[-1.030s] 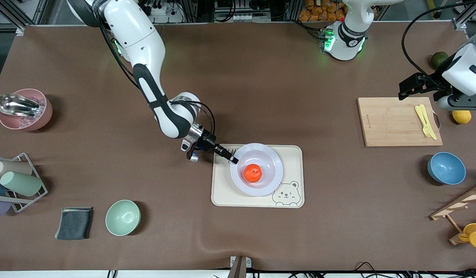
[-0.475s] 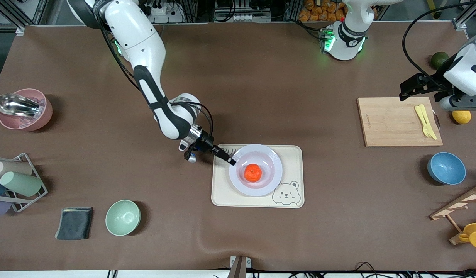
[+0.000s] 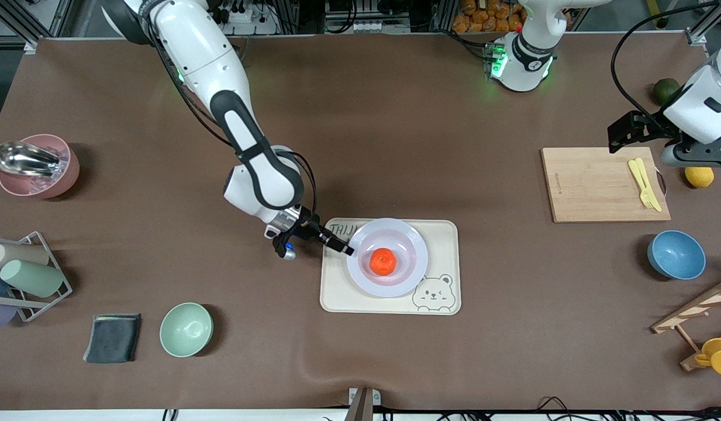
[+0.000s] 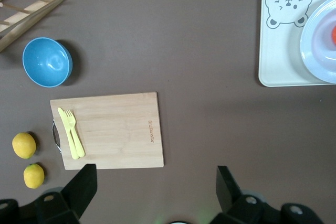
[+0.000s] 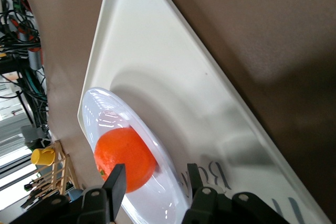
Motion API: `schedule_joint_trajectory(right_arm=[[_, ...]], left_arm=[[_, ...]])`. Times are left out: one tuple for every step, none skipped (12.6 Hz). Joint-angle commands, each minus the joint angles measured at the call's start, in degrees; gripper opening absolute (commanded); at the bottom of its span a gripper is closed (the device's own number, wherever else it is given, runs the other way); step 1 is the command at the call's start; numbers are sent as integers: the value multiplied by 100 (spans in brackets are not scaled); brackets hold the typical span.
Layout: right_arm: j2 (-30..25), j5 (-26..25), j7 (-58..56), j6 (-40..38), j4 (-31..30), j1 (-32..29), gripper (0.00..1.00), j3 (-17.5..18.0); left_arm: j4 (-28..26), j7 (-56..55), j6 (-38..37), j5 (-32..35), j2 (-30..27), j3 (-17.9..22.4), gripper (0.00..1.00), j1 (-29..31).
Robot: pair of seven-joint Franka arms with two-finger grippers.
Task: Place orange and plate with both arms
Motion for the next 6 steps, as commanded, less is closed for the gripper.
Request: schedule_joint_trajectory(right_arm=[[-118,-965,984,-208,18,-283,54,88],[-179,-1046,1065,-444,0,-388,54,79],[-232,-1064,1074,-716,-17,-528,54,79],[-337,-1134,1118,-919,-70,-643,54,79],[-425,-1300,1275,-1026,-105,-731,55,79],[-504,-1650,1598,-1201,-105,-810,55,70]], left_arm=[[294,22,-134,25,7,-10,100,25],[294,21,-213,33,-2,-10,100,34],[286,-13,-266,25,-2,-10,100,34],[277,-257,-284,-10,7,-10,100,34],[259,-512,-284,-80,16,-19,100,-1],[259,-532,-284,-107,16,-19,100,-1]])
